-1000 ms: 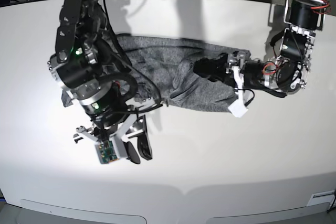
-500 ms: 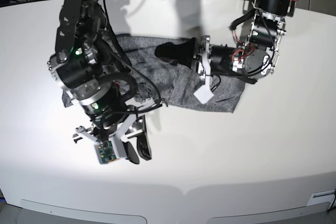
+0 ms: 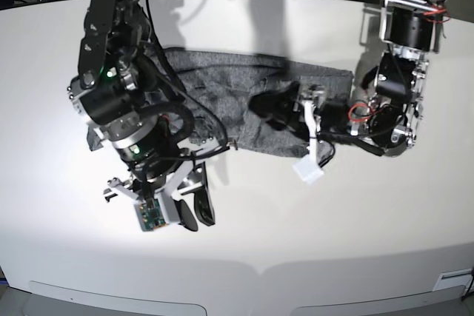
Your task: Fold the T-shirt properly
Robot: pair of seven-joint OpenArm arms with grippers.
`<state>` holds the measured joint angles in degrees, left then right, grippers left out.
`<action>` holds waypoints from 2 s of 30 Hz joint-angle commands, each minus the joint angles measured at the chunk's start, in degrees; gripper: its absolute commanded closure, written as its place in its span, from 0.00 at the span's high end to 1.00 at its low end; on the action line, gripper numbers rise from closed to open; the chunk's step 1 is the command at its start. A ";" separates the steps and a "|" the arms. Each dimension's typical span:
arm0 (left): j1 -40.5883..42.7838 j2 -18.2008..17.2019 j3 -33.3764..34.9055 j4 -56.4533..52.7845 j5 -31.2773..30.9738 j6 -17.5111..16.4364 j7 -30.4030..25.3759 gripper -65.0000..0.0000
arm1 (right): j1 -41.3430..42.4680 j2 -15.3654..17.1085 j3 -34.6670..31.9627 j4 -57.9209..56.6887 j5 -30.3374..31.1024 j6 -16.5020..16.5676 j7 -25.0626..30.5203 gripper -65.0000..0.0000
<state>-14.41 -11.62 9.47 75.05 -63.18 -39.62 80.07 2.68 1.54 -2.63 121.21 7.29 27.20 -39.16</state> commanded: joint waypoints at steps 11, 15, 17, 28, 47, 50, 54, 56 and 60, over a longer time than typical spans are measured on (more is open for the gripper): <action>5.07 -1.44 -0.09 0.81 1.92 -0.38 -9.18 0.53 | 0.94 -0.11 0.04 0.79 0.42 -0.26 1.16 0.22; 6.19 -1.44 -0.09 0.81 6.25 -0.38 -12.66 0.53 | 0.94 -0.11 0.04 0.79 0.44 -0.26 0.92 0.22; 5.92 -1.40 -0.09 0.81 4.55 -0.38 -12.68 0.53 | 0.96 -0.11 0.04 0.79 0.44 -0.24 0.96 0.22; 5.95 4.50 -0.04 0.81 3.87 -0.38 -12.04 0.53 | 0.96 -0.11 0.04 0.79 0.44 -0.24 0.94 0.22; -0.98 4.74 0.00 0.83 7.61 -0.38 -11.15 0.53 | 0.96 -0.11 0.04 0.79 0.42 -0.26 1.40 0.22; -2.23 4.39 0.00 0.81 14.91 -0.38 -13.97 0.53 | 0.96 -0.11 0.04 0.79 0.42 -0.26 1.36 0.22; 0.37 4.28 0.00 0.63 21.59 -0.38 -22.62 0.53 | 0.94 -0.11 0.04 0.79 0.42 -0.26 1.38 0.22; 1.33 4.28 0.00 0.63 22.75 -0.38 -23.67 0.53 | 0.98 -0.11 0.04 0.79 0.44 -0.26 1.36 0.22; 1.57 4.09 0.00 0.63 25.70 -0.38 -24.85 0.53 | 0.96 -0.11 0.04 0.79 0.44 -0.26 0.48 0.22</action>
<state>-11.51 -7.35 9.72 74.74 -36.34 -39.46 56.23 2.68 1.56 -2.63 121.21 7.29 27.20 -40.05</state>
